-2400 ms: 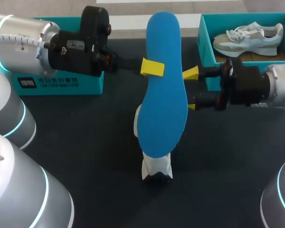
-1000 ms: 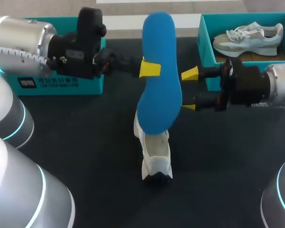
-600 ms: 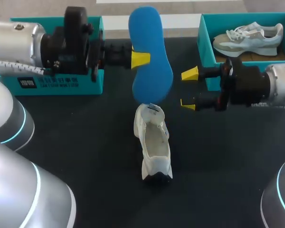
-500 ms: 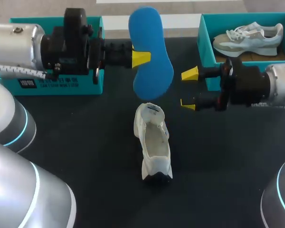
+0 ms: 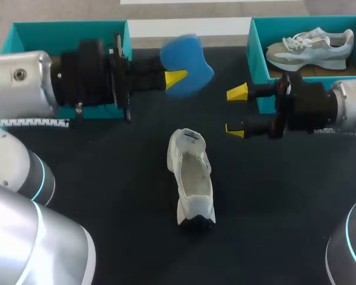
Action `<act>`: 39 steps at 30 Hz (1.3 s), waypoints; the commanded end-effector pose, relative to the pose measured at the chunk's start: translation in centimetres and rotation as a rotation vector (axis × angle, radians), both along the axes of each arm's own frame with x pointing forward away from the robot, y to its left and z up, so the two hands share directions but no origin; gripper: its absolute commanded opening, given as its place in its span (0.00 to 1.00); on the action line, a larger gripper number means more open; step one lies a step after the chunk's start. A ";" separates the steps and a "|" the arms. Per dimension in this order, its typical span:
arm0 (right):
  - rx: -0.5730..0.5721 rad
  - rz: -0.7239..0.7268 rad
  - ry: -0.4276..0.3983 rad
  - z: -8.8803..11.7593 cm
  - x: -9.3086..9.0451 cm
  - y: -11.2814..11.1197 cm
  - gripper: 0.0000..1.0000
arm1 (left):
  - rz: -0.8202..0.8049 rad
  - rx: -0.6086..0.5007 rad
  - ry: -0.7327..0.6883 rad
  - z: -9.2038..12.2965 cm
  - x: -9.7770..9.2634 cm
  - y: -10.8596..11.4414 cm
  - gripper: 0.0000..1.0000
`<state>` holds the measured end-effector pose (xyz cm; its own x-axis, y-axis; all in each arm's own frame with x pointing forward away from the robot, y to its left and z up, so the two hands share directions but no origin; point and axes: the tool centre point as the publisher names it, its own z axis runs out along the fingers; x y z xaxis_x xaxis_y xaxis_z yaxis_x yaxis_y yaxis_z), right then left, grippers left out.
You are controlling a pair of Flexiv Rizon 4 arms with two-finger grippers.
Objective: Take the shoe out of the shoebox, open the shoe tongue, remove and reinsert the insole, then place the shoe into the shoebox
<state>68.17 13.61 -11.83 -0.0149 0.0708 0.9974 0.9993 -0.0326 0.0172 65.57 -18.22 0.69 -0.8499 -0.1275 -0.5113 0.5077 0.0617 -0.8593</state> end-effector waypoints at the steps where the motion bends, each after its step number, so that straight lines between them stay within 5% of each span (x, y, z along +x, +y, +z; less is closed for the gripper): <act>1: -0.001 0.000 0.001 -0.1 0.1 0.2 1.00 | 0.022 0.082 -0.333 -0.4 -0.5 0.9 0.00; 15: -0.001 0.000 0.001 -0.1 0.1 0.2 1.00 | 0.040 0.245 -0.726 -1.0 2.6 2.5 0.00; 34: -0.001 0.000 0.001 -0.1 0.1 0.2 1.00 | 0.059 0.256 -0.731 -1.4 2.8 2.5 0.00; 39: -0.001 0.000 0.001 -0.1 0.1 0.2 1.00 | 0.027 0.264 -0.875 -2.6 3.3 3.0 0.00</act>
<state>68.18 13.61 -11.83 -0.0149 0.0708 0.9974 0.9993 -0.0326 0.0173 68.38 -15.61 -0.93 -0.1923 0.0629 -0.9793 0.9562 0.2363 -0.1726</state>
